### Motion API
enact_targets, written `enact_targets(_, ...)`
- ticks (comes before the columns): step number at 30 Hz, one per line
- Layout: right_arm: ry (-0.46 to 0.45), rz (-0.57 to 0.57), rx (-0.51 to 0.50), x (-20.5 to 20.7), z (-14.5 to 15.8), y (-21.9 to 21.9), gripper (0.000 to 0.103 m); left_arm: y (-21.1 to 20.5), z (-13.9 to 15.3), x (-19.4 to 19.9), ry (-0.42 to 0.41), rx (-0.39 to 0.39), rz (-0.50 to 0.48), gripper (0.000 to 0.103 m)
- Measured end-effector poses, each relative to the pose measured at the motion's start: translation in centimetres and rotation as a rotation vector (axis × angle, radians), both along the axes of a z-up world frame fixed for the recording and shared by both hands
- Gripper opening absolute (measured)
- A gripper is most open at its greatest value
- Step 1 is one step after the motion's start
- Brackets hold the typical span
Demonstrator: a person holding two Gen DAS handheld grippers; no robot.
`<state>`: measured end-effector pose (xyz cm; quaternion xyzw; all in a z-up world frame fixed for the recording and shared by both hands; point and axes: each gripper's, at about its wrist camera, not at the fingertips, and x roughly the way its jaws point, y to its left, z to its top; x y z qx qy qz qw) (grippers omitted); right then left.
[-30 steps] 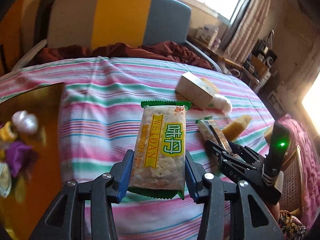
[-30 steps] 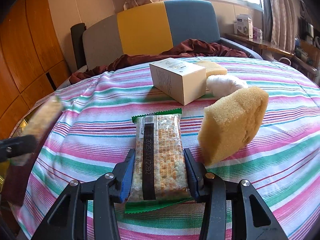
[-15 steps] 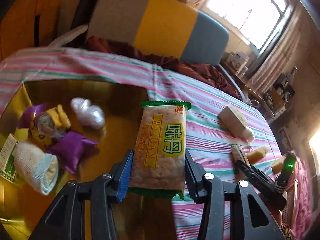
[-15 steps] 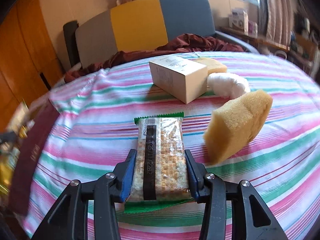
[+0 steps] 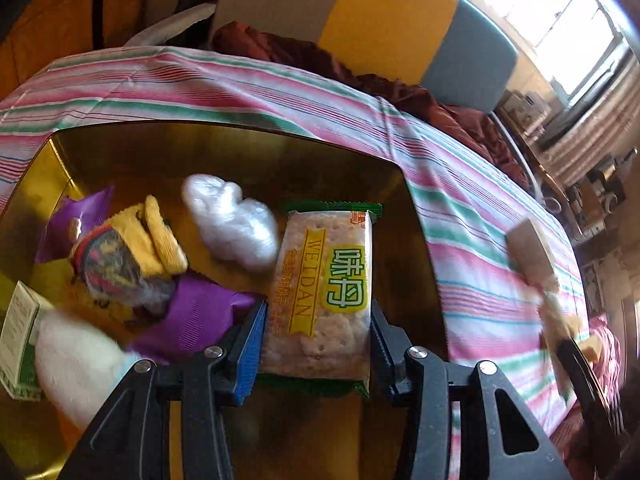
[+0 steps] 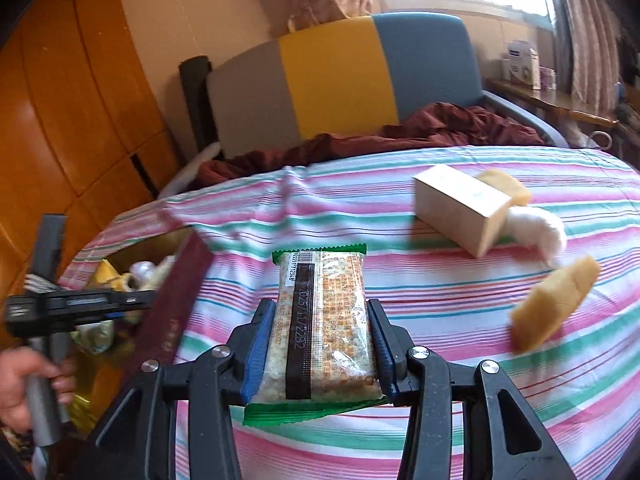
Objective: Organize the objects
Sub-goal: 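Carry the WEIDAN packet into the gold tray and open the left gripper while the right gripper carries its packet, then lower the black-striped cracker packet into the gold tray and open the right gripper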
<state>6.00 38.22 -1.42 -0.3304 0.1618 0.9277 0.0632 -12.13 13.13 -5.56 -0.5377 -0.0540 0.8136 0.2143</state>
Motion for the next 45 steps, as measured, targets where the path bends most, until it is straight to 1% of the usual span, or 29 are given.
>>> enact_targets(2,0.013,0.024,-0.004,-0.1,0.5,-1.1,0.046,0.0,-0.4,-1.0,-0.025,0.006,0.017,0.048)
enact_targets(4,0.020,0.048,0.000,-0.3,0.8,-2.3,0.046,0.2,-0.5,-2.0,-0.029,0.007,0.027,0.048)
enact_targets(6,0.022,0.066,-0.005,-0.6,1.0,-3.1,0.046,0.4,-0.4,-2.5,-0.016,-0.018,0.047,0.049)
enact_targets(8,0.025,0.086,-0.015,-0.8,1.3,-3.9,0.046,0.0,-0.1,-2.7,0.006,-0.024,0.057,0.052)
enact_targets(10,0.034,0.110,-0.029,-0.9,1.7,-4.7,0.046,-0.4,0.3,-2.5,0.028,-0.055,0.072,0.055)
enact_targets(11,0.037,0.118,-0.033,-0.9,1.9,-5.1,0.046,-0.8,0.4,-2.2,0.022,-0.047,0.079,0.057)
enact_targets(12,0.041,0.128,-0.034,-1.1,2.0,-5.5,0.046,-1.1,0.5,-2.0,0.012,-0.023,0.081,0.059)
enact_targets(14,0.047,0.152,-0.035,-1.4,2.3,-6.5,0.046,-2.2,1.1,-1.2,0.004,0.045,0.096,0.060)
enact_targets(16,0.046,0.173,-0.035,-1.8,2.4,-7.4,0.046,-2.9,1.9,-0.3,0.027,0.080,0.109,0.061)
enact_targets(18,0.044,0.195,-0.045,-2.2,2.5,-8.4,0.046,-3.7,2.8,0.9,0.057,0.106,0.102,0.061)
enact_targets(21,0.029,0.225,-0.049,-3.1,2.5,-9.6,0.046,-5.0,4.0,2.5,0.115,0.128,0.111,0.061)
enact_targets(23,0.021,0.246,-0.049,-3.7,2.5,-10.6,0.046,-6.0,4.4,3.7,0.158,0.119,0.124,0.061)
enact_targets(25,0.014,0.268,-0.043,-4.4,2.5,-11.6,0.046,-6.9,4.5,4.8,0.199,0.078,0.147,0.061)
enact_targets(28,-0.006,0.294,-0.033,-5.8,2.2,-13.2,0.046,-8.1,4.4,5.7,0.221,0.073,0.164,0.061)
enact_targets(32,-0.039,0.308,-0.038,-8.0,1.7,-14.9,0.046,-9.7,4.4,6.8,0.244,0.075,0.184,0.061)
enact_targets(34,-0.051,0.314,-0.019,-9.1,1.6,-15.9,0.046,-10.3,4.3,7.2,0.250,0.071,0.188,0.061)
enact_targets(37,-0.067,0.312,0.027,-11.1,1.4,-17.0,0.046,-11.2,4.0,7.6,0.238,0.086,0.192,0.061)
enact_targets(39,-0.083,0.296,0.056,-12.3,1.2,-17.3,0.046,-11.6,3.7,7.8,0.229,0.095,0.203,0.061)
enact_targets(41,-0.102,0.257,0.080,-13.5,1.0,-17.1,0.047,-12.0,3.4,7.9,0.222,0.100,0.213,0.061)
enact_targets(42,-0.111,0.228,0.094,-13.9,0.9,-16.9,0.049,-12.1,3.3,8.0,0.218,0.102,0.220,0.061)
enact_targets(43,-0.122,0.201,0.089,-14.2,0.8,-16.6,0.054,-12.2,3.2,8.0,0.215,0.106,0.225,0.061)
enact_targets(45,-0.108,0.194,0.024,-13.9,0.9,-15.9,0.056,-12.2,3.2,7.9,0.211,0.110,0.221,0.061)
